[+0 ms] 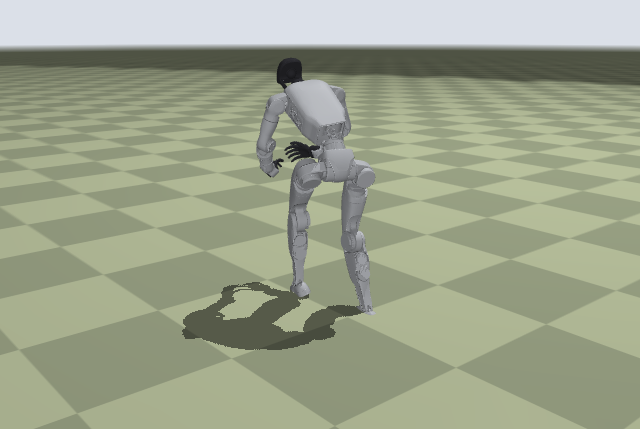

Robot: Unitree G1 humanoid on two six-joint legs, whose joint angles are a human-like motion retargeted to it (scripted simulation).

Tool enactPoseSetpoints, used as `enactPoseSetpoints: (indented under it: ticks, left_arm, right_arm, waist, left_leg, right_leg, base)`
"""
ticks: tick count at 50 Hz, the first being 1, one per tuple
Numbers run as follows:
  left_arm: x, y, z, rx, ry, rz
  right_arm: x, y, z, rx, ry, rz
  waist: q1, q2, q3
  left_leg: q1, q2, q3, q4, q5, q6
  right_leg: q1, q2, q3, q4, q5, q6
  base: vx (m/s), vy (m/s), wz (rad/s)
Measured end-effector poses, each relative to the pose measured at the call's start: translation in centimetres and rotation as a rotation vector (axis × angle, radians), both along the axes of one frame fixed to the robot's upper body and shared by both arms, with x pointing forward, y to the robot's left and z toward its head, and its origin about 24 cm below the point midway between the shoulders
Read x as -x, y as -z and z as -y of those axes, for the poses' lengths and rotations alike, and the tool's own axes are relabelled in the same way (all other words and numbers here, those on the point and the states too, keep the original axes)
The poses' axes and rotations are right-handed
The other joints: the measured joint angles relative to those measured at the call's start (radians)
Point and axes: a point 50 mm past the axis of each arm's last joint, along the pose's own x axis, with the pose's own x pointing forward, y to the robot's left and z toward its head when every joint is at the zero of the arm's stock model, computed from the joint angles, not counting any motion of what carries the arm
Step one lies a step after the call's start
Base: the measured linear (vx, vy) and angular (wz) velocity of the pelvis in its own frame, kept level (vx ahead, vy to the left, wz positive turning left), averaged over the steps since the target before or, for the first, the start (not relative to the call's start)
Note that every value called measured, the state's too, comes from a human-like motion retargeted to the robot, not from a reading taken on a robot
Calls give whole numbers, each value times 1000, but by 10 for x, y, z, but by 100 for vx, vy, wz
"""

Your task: Sport exercise

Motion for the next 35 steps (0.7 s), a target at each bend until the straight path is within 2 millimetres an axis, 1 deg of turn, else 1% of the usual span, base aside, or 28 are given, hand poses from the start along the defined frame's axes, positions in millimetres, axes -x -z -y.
enactPoseSetpoints:
  ticks: [3,5,6,7,10,11,12,15,17,20,23,27,30,35]
  left_arm:
    - [-2,-9,-2,27,-14,6]
    - [-4,-18,-4,50,-26,13]
    - [-6,-32,-4,65,-32,29]
    - [-8,-42,-5,81,-36,41]
    - [-9,-53,-2,135,-43,54]
    - [-10,-68,1,155,-42,76]
    - [-10,-79,3,175,-40,92]
    - [-9,-90,8,234,-36,115]
    - [-6,-113,15,275,-24,160]
    - [-4,-121,20,328,-14,185]
    - [0,-132,27,381,0,225]
    - [4,-141,35,444,16,273]
    - [6,-140,38,489,17,301]
    - [5,-126,37,556,-9,323]
  right_arm:
    - [0,-10,-3,1,-6,20]
    - [-2,-18,-5,-4,-5,32]
    - [-3,-32,-6,-11,-4,46]
    - [-5,-41,-7,-17,-1,55]
    - [-8,-49,-4,-17,29,55]
    - [-10,-64,-2,-19,43,68]
    - [-11,-74,1,-21,57,76]
    - [-15,-84,8,-24,103,73]
    - [-14,-109,17,-39,135,99]
    - [-15,-119,26,-64,173,108]
    - [-12,-136,37,-114,203,134]
    - [-7,-153,50,-196,228,175]
    - [-3,-160,58,-264,241,201]
    - [-1,-160,68,-383,259,237]
  waist:
    - [-7,-17,-16]
    - [-10,-31,-24]
    - [-1,-35,-19]
    - [5,-39,-17]
    - [5,-54,-19]
    - [23,-54,-11]
    - [35,-54,-5]
    - [42,-64,-6]
    - [70,-65,12]
    - [78,-70,12]
    - [94,-75,20]
    - [112,-74,35]
    - [119,-72,36]
    - [119,-66,36]
  left_leg:
    - [-26,1,35,-10,30,0]
    - [-40,4,58,-12,45,0]
    - [-31,16,58,-45,56,0]
    - [-30,23,62,-63,67,0]
    - [-64,14,85,-32,86,0]
    - [-64,25,82,-51,93,0]
    - [-68,31,81,-59,99,0]
    - [-110,23,90,-28,98,0]
    - [-117,31,85,-44,97,0]
    - [-165,24,83,-3,84,0]
    - [-202,21,75,31,60,0]
    - [-248,14,66,91,29,0]
    - [-277,6,62,140,2,0]
    - [-313,-7,71,224,-28,0]
  right_leg:
    - [-42,-26,-4,77,-34,4]
    - [-68,-47,-10,118,-30,12]
    - [-59,-43,-14,77,7,14]
    - [-59,-41,-17,61,36,16]
    - [-112,-48,-23,144,85,16]
    - [-109,-37,-26,109,126,16]
    - [-114,-30,-29,96,157,16]
    - [-172,-38,-46,167,193,16]
    - [-179,-36,-57,137,239,16]
    - [-238,-51,-75,201,255,16]
    - [-276,-67,-92,230,272,16]
    - [-317,-90,-115,277,286,16]
    - [-345,-112,-136,316,292,16]
    - [-388,-160,-171,398,293,16]
  base:
    - [32,7,-35]
    - [35,5,-40]
    - [38,4,-60]
    - [36,2,-49]
    - [32,1,-21]
    - [34,2,-58]
    - [32,3,-54]
    - [28,3,-20]
    - [29,5,-44]
    - [23,4,-13]
    - [25,3,-17]
    - [24,3,-13]
    - [23,3,-3]
    - [22,2,12]
